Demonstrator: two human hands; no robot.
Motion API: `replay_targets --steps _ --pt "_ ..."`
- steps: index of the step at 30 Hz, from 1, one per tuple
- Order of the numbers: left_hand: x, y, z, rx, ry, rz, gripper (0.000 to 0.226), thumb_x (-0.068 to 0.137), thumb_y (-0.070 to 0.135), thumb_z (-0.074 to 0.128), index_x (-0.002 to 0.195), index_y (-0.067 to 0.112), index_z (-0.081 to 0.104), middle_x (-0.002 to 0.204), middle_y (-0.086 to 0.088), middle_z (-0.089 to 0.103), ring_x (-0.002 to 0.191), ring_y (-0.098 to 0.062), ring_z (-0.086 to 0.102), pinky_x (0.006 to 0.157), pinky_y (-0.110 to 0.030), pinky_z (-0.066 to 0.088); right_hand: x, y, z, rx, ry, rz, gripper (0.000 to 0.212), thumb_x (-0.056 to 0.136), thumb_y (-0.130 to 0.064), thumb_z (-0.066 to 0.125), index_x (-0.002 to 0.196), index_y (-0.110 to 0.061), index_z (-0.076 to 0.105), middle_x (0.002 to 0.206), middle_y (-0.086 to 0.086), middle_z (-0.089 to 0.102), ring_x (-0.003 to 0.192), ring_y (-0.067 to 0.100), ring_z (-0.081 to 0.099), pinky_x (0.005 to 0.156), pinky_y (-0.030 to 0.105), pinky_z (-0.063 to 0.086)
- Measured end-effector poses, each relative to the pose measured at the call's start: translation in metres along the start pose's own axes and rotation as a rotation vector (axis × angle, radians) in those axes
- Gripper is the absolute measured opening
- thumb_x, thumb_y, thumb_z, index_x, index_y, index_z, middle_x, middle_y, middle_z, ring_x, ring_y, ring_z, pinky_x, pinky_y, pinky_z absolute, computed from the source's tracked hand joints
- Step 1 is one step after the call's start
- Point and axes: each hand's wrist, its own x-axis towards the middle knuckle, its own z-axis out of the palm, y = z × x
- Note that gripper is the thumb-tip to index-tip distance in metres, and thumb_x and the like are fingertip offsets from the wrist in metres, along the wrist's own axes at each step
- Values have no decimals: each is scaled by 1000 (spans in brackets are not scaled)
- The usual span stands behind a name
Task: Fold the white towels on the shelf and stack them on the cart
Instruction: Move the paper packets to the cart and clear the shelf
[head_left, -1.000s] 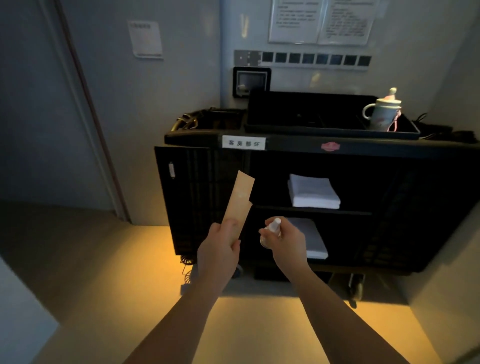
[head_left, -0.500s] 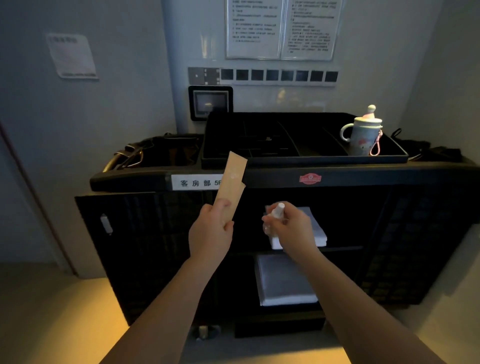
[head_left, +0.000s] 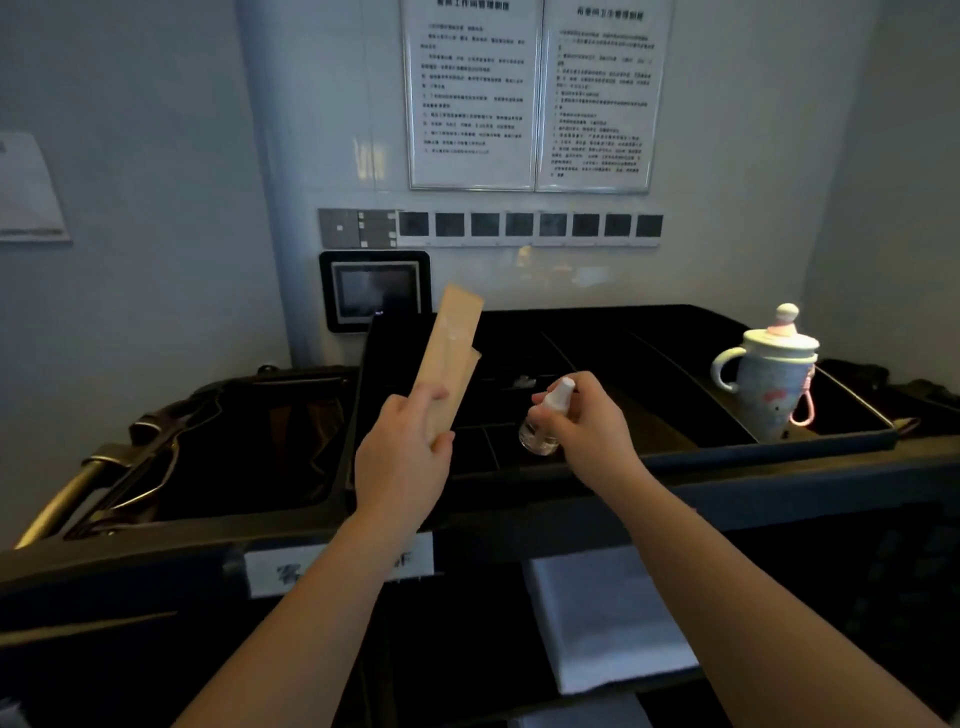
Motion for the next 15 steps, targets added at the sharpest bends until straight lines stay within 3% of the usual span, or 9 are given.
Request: replay_targets --steps 3,6,9,15 --pt "37 -8 26 15 6 18 47 83 26 69 122 35 44 105 7 50 77 -7 47 63 -23 40 42 15 5 -13 -18 -38 20 86 -24 68 97 -28 52 102 -10 62 96 7 60 77 25 51" --pt "77 -15 55 42 2 21 47 83 27 70 121 36 44 103 7 49 77 -9 48 62 -24 42 86 34 11 -105 -22 -91 23 84 -27 71 101 -25 56 102 -7 57 92 7 56 70 17 43" --pt "115 -20 83 84 2 13 45 83 28 69 119 38 44 101 8 47 75 -10 47 61 -26 42 131 53 15 -129 -52 -103 31 81 -26 74 109 -20 61 103 -1 60 94 14 57 77 25 48" --pt "181 -37 117 141 -3 -54 42 83 28 69 117 37 46 97 7 46 75 -13 47 62 -30 43 223 71 22 -111 -130 -115 30 78 -19 77 95 -33 56 87 -14 60 83 1 60 66 17 45"
